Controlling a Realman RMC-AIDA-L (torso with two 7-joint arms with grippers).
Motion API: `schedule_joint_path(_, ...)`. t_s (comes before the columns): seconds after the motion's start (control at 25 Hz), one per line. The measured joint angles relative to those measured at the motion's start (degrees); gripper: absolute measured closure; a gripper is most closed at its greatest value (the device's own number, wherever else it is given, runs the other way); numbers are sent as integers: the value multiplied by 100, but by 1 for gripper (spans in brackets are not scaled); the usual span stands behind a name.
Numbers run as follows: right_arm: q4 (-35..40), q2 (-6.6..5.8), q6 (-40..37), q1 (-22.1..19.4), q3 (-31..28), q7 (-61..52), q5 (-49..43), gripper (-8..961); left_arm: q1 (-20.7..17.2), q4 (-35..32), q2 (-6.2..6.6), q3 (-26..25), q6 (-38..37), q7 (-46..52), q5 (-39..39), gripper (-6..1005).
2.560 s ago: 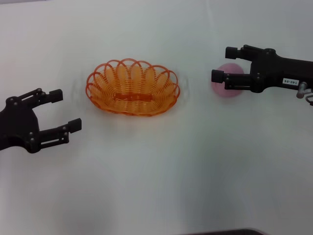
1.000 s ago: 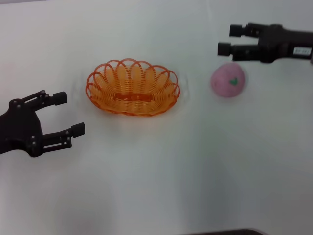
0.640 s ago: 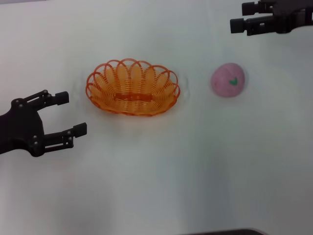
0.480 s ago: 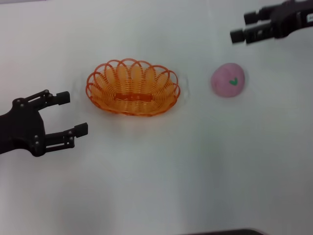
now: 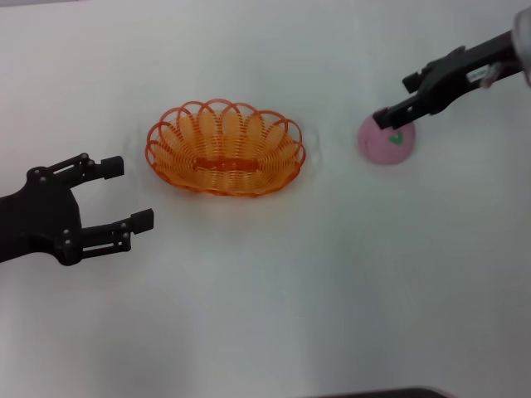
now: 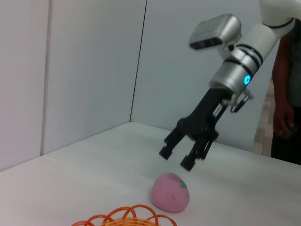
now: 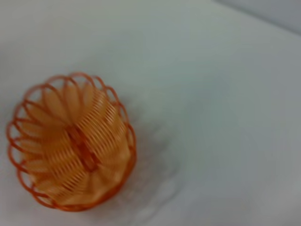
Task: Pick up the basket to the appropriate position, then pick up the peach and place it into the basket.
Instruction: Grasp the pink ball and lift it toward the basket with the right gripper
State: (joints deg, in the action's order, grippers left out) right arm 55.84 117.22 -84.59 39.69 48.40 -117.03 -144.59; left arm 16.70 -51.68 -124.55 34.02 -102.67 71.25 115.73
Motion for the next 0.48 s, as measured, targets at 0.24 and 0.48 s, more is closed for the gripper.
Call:
schedule_joint_path(0.24, -46, 230, 354, 133, 369, -310, -594, 13, 19, 41, 2, 0, -3, 45, -3, 140)
schedule_joint_path(0.48, -87, 231, 410, 165, 470, -364, -620, 13, 47, 109, 9, 0, 24, 47, -1, 140)
